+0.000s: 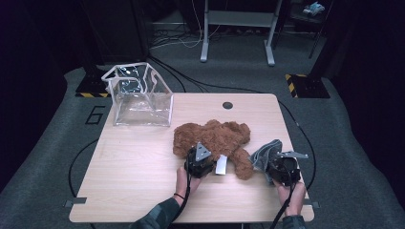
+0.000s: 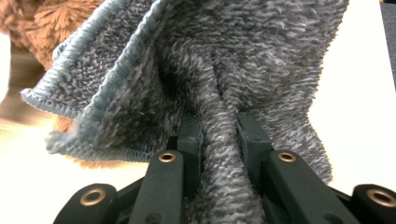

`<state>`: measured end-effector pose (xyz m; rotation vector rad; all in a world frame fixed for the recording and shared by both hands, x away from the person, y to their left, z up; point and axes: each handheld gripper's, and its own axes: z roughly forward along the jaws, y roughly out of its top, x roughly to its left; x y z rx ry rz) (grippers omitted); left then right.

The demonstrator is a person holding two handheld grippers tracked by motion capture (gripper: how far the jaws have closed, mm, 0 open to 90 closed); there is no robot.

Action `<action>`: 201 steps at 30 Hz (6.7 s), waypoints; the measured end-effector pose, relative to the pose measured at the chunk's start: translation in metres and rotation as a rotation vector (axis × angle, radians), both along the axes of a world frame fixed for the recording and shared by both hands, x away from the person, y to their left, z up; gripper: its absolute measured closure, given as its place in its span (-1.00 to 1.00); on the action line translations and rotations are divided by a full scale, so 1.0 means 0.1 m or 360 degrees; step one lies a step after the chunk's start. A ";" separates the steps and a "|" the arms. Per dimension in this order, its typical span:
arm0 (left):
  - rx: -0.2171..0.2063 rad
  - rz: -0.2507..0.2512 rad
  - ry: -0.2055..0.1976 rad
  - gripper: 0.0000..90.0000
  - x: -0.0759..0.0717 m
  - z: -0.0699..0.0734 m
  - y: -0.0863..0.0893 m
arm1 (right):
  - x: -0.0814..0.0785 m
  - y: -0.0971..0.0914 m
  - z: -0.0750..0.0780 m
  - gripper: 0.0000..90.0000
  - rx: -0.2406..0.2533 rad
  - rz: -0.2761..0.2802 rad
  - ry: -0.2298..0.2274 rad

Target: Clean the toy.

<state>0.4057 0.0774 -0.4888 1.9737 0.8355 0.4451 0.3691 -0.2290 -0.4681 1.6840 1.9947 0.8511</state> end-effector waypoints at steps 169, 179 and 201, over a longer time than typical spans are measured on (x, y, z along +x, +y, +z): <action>-0.0104 0.0059 0.0104 -0.03 0.50 0.16 0.83 | 0.43 1.50 0.74 0.69 -0.0097 0.0540 -0.0256; -0.0115 0.0053 0.0183 0.20 0.59 0.06 0.82 | 0.87 1.81 0.55 0.70 -0.0025 0.0539 -0.0145; -0.0047 0.0203 0.0229 -0.28 0.58 -0.03 1.15 | 0.43 2.02 -0.01 0.71 -0.0060 0.0729 0.0057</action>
